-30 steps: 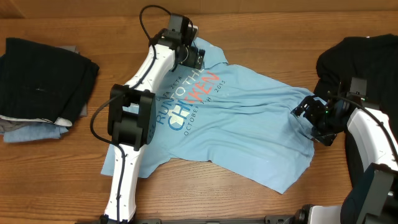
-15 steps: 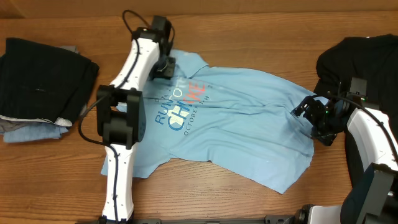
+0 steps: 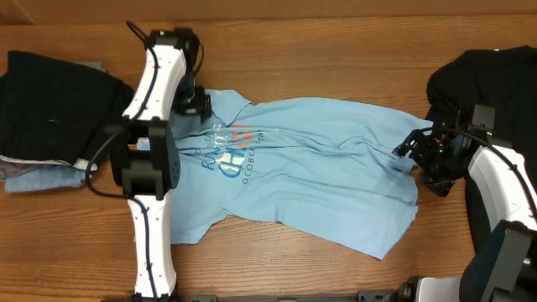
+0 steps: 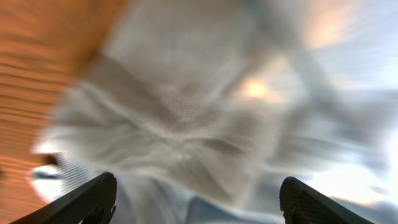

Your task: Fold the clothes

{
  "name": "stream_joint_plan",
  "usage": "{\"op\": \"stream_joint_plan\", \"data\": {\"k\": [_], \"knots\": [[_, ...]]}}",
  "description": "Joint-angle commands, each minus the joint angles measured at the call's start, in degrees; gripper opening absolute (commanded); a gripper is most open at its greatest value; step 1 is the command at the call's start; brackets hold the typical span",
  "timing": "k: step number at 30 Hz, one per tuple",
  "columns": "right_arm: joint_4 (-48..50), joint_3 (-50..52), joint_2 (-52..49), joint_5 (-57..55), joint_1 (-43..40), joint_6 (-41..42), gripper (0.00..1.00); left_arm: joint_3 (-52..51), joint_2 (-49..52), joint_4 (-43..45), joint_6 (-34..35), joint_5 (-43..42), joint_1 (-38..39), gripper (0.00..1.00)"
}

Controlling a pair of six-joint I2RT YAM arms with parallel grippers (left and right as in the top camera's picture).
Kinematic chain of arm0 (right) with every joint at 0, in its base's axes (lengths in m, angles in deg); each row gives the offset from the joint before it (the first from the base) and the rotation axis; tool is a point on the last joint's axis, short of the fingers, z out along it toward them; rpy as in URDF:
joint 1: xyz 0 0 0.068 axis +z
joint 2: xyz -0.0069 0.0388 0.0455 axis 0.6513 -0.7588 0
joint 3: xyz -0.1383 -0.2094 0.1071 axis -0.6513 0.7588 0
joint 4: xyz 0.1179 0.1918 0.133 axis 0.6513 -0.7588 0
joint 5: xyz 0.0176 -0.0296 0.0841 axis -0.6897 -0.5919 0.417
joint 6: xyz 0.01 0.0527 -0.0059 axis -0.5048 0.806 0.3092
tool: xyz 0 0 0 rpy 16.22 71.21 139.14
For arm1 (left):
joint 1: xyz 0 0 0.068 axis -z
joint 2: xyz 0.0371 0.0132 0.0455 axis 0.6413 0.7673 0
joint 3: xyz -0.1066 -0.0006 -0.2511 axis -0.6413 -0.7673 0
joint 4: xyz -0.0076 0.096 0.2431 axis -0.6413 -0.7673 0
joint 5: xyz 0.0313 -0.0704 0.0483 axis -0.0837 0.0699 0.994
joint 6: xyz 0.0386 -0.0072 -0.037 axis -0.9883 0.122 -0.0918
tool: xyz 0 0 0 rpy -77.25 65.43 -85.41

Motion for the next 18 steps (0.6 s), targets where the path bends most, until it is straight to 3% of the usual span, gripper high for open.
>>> {"op": "stream_joint_plan", "data": {"k": [1, 6, 10, 18], "knots": [[0.1, -0.9, 0.1, 0.4, -0.2, 0.3, 1.0, 6.6, -13.6, 1.5, -5.4, -4.3, 3.1, 0.88], [0.1, -0.9, 0.1, 0.4, -0.2, 0.3, 1.0, 5.4, -15.2, -0.7, -17.0, -4.5, 7.2, 0.84], [0.1, -0.9, 0.1, 0.4, -0.2, 0.3, 1.0, -1.3, -14.4, 0.0, -22.5, -4.0, 9.6, 0.82], [0.1, -0.9, 0.1, 0.4, -0.2, 0.3, 1.0, -12.5, -14.4, 9.1, -26.5, -2.6, 10.4, 0.79]]}}
